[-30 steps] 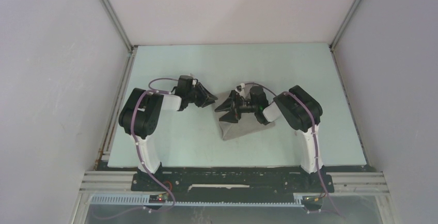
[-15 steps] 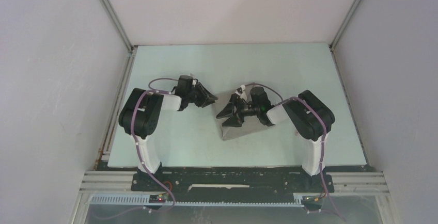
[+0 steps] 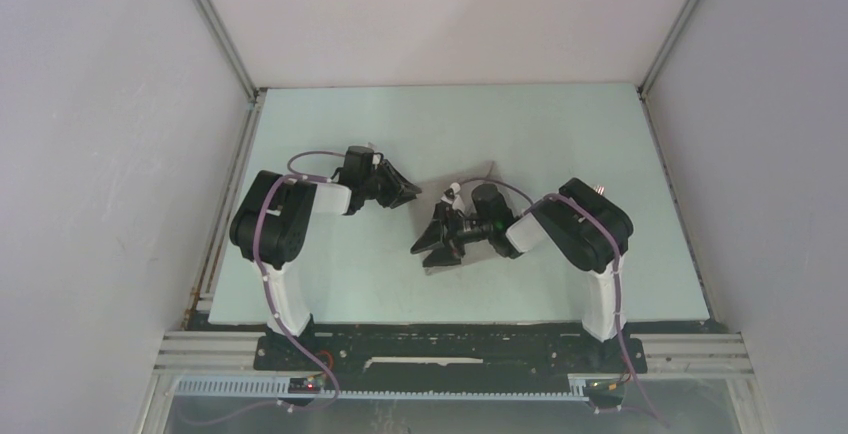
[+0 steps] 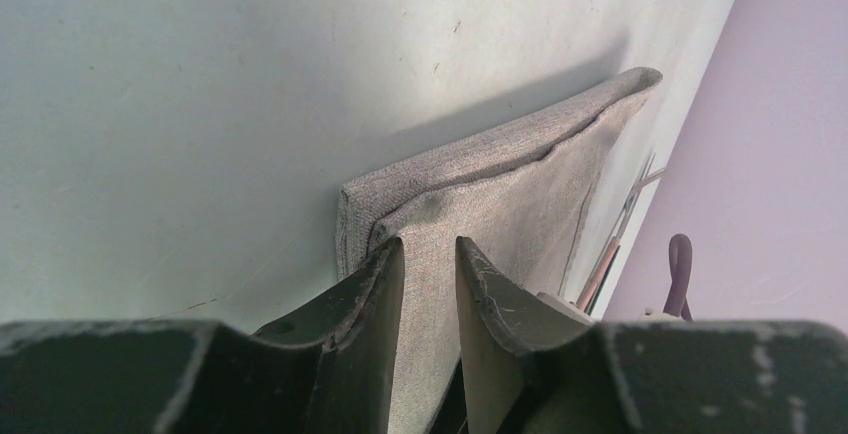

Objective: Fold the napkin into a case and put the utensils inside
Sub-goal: Smooth out the upper triangle-folded napkin at the center of the board.

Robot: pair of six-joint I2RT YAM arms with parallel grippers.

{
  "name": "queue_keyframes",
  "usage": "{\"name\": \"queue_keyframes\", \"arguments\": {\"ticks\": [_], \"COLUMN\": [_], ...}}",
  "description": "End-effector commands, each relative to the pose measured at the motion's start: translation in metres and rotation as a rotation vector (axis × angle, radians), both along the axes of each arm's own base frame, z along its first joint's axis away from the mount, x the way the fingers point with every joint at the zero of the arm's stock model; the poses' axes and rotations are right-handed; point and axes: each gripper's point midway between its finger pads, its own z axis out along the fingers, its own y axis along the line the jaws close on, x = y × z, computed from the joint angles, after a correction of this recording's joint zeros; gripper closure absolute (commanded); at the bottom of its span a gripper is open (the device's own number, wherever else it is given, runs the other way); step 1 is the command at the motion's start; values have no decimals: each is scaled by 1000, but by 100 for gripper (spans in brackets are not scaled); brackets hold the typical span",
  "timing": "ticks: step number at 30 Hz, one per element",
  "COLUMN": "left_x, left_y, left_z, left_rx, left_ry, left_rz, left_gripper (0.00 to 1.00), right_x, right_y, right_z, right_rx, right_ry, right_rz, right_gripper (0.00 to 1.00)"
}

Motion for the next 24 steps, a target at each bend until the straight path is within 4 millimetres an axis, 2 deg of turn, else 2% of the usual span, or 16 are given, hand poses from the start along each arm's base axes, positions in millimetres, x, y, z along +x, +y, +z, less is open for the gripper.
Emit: {"name": "queue_keyframes", "arguments": {"ticks": [1,11,13,16,18,20,22,24], "left_x": [-6,-5,-4,-1,4,7,10,10], "left_y": [11,9,9,6,3,2,0,-1], "left_z": [-11,-10,-8,3,17,33,57,81], "left_rx": [39,36,39,33,35,45,46,51], "left_ry": [36,32,25,-2,-32,-60,-109,-157], "left_rz": [21,16,7,-10,-29,-48,-68,-90], "left_gripper": [64,63,62,60,57,52,46,37], "right_x": [-18,-31,-32,-24,-13,0,16,36], "right_y": [-10,-21,-22,-24,-34,-52,-78,-113], "right_z": [0,-9,4,38,55,59,50,37], "right_rx": [-34,-102,-76,-11,5,-28,-108,-207], "right_ry": [3,-28,-50,-105,-132,-163,-175,-166], "right_rz": [30,80,94,79,47,0,-74,-170], "right_gripper": [17,17,17,17,17,16,16,16]}}
